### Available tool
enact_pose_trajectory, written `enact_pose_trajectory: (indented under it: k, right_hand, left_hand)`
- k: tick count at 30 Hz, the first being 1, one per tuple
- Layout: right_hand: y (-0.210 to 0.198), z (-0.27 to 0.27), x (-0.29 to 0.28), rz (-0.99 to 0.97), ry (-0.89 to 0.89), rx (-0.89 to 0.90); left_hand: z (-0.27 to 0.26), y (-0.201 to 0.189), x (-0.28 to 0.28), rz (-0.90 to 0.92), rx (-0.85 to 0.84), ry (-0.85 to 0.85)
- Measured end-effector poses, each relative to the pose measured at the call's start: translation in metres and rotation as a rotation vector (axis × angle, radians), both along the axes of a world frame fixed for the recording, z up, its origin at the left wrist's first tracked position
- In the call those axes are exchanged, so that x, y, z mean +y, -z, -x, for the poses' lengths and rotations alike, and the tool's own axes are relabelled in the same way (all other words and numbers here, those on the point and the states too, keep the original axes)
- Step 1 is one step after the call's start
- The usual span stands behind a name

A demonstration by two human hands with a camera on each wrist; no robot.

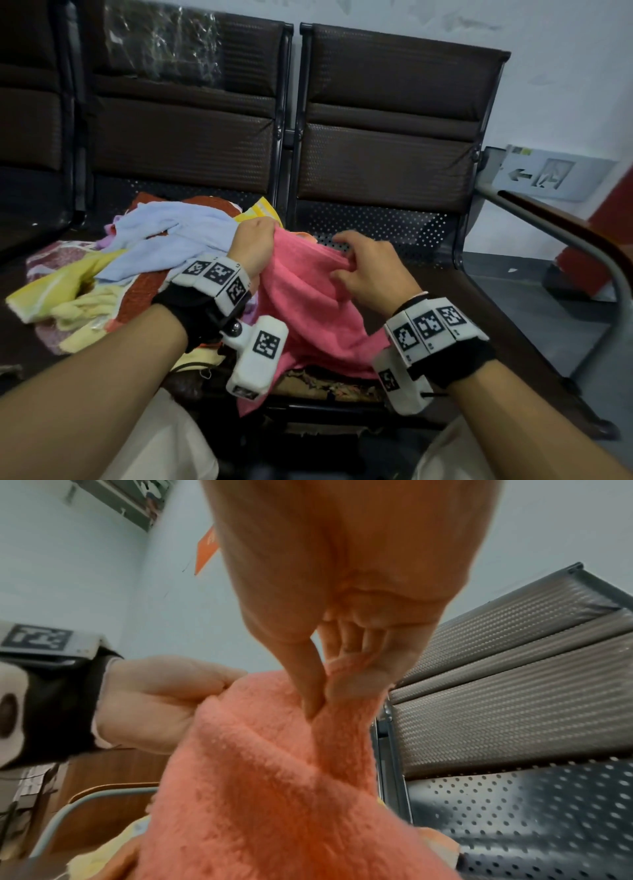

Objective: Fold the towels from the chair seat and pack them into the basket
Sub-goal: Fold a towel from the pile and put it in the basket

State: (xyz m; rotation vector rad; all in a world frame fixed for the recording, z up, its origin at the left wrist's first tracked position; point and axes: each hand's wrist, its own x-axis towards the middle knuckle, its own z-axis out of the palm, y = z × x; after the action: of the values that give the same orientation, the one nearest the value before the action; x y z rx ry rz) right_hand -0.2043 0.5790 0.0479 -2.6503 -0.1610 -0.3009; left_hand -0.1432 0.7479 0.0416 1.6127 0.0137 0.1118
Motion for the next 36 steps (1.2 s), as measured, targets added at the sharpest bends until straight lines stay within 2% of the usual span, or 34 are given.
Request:
enact_pose_trajectory:
  k: [5,8,11,14,18,21,23,26,30,36]
  right_hand:
    - [-0.01,0.009,0.0,0.101,0.038,-0.132]
    - [-0.01,0.015,-0.007,0.063,0.042,-0.041]
    - [0.002,0.023,-0.018,-0.018,0.044,0.108]
    - [0.003,0.024,-0.026,0.043,0.005,0.136]
    - [0.005,0.014,-0.032,0.009,-0.019,0.22]
    - [0.005,0.003,-0.031,-0.043,0.004,0.24]
    - [-0.002,-0.007,-0.033,-0.184,0.063,0.203]
    - [-0.024,-0.033,-0.034,-0.428,0.155,0.078]
    - [-0.068,-0.072,-0.031,-0.603,0.196,-0.114]
    - [-0.125,-0.1,-0.044,-0.529,0.141,-0.435]
  left_hand:
    - [0.01,-0.008,0.001,-0.183,-0.169,0.036]
    - [0.019,-0.011,0.011,-0.308,-0.222,0.228]
    - [0.031,-0.007,0.023,-0.569,-0.209,0.483]
    - [0.035,0.0,0.029,-0.835,-0.158,0.646]
    - [0.029,0.003,0.027,-1.0,-0.269,0.558]
    - [0.024,0.003,0.024,-0.972,-0.369,0.416]
    - [0.017,0.0,0.021,-0.915,-0.385,0.283]
    - [0.002,-0.017,0.015,-0.757,-0.36,0.144]
    - [-0.028,-0.065,0.0,-0.686,-0.394,-0.007]
    - [-0.06,-0.136,-0.01,-0.558,-0.51,-0.142]
